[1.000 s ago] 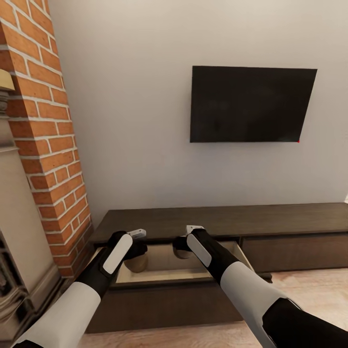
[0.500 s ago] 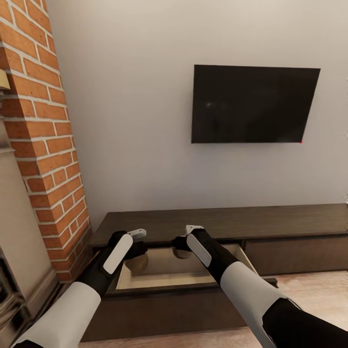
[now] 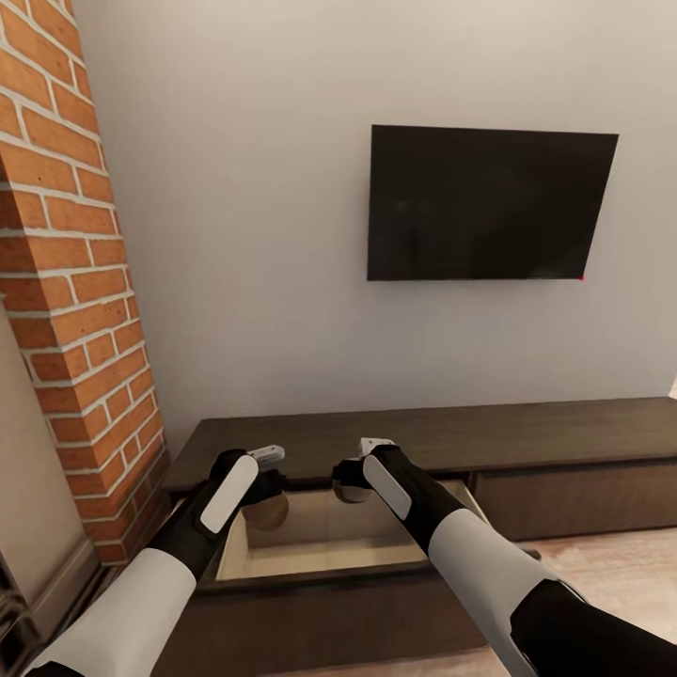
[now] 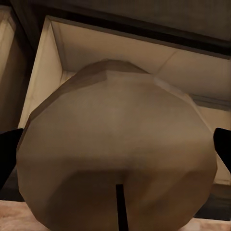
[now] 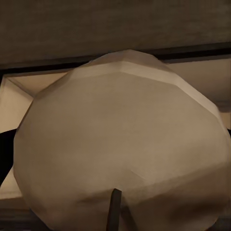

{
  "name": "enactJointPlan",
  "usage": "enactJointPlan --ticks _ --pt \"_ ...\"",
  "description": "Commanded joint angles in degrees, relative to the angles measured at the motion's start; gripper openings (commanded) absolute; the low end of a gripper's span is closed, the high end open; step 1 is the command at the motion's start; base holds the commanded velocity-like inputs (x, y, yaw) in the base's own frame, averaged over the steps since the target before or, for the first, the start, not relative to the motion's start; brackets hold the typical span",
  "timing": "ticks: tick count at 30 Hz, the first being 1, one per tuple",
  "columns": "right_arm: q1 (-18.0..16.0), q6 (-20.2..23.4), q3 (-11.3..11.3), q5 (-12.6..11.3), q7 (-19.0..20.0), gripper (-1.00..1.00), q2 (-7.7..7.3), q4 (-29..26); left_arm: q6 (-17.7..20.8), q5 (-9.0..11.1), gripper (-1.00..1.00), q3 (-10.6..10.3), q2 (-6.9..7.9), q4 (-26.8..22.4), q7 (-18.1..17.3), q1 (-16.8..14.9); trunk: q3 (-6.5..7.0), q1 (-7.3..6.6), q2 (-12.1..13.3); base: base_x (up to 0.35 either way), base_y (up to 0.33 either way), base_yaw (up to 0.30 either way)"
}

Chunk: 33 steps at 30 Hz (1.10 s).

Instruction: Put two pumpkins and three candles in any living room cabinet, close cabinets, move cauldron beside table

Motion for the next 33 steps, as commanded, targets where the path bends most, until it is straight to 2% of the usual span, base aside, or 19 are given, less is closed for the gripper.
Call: enactJointPlan --ticks 1,7,22,28,33 --pt "-0.06 0.06 0.15 -0.52 -0.56 -1.00 0.00 -0.05 0.00 0.61 -1.00 -0.12 0.01 -0.10 0.61 -0.04 -0.07 0.00 -0.03 0.055 0.011 0.000" --pt "-0.06 0.07 0.15 -0.52 -0.56 -1.00 0.00 -0.05 0.00 0.61 -1.00 -0.14 -0.06 -0.36 0.60 -0.05 -0.07 0.00 -0.03 0.016 0.003 0.000" --pt "-0.06 0.59 0.32 -1.08 -0.61 -1.00 -0.08 0.09 0.00 0.61 -1.00 -0.32 -0.06 0.03 0.60 -0.04 -2.76 3.30 -6.05 0.000 0.000 0.000" --pt "-0.06 0.90 0.48 -0.86 -0.65 -1.00 0.00 3.60 -1.29 0.57 -1.00 -2.63 -0.08 0.14 0.60 -0.04 -3.84 4.61 -8.45 0.000 0.000 0.000" --pt "-0.06 0.93 0.50 -0.80 -0.68 -1.00 0.00 4.57 -2.25 0.60 -1.00 -3.26 -0.13 0.16 0.61 -0.04 -4.76 5.61 -10.25 0.000 0.000 0.000"
